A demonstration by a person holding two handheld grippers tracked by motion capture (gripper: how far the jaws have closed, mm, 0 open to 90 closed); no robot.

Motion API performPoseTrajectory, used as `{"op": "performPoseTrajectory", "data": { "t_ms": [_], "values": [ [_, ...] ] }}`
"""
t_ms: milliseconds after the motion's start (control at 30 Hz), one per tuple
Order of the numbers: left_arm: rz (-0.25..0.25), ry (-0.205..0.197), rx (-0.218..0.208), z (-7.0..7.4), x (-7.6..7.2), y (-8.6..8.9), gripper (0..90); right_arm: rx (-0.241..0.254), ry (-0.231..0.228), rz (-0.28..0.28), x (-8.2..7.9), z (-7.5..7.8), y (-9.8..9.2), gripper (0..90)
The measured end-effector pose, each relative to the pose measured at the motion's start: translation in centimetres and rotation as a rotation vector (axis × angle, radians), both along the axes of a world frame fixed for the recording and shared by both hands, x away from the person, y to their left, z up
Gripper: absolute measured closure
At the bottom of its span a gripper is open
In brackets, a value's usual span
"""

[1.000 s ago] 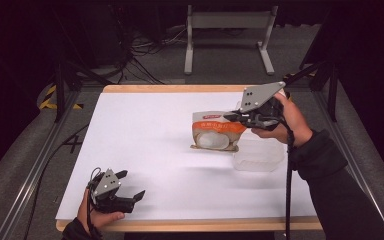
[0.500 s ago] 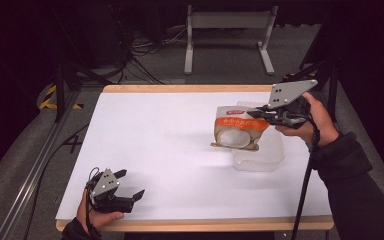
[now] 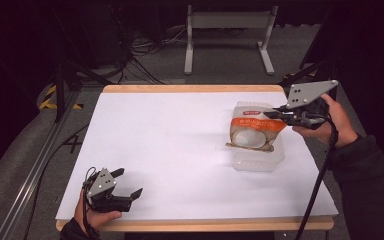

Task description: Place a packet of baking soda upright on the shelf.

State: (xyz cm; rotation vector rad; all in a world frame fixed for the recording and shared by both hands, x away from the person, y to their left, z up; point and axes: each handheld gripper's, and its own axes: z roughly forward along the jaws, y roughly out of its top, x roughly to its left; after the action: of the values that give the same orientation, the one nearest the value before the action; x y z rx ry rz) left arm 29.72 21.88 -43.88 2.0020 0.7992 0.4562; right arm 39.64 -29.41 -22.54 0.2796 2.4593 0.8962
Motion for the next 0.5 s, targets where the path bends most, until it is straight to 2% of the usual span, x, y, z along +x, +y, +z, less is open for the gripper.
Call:
{"op": "performPoseTrajectory", "data": {
  "t_ms": [333, 500],
  "values": [
    [-0.006, 0.006, 0.011, -0.04, 0.03, -0.04, 10.6, -0.095, 0.031, -0.018, 0.34, 0.42, -0.09, 90.0],
    [-0.006, 0.01, 0.007, -0.1, -0.02, -0.14, 10.6, -0.103, 0.041, -0.011, 0.41, 0.35, -0.16, 90.0]
  ]
}}
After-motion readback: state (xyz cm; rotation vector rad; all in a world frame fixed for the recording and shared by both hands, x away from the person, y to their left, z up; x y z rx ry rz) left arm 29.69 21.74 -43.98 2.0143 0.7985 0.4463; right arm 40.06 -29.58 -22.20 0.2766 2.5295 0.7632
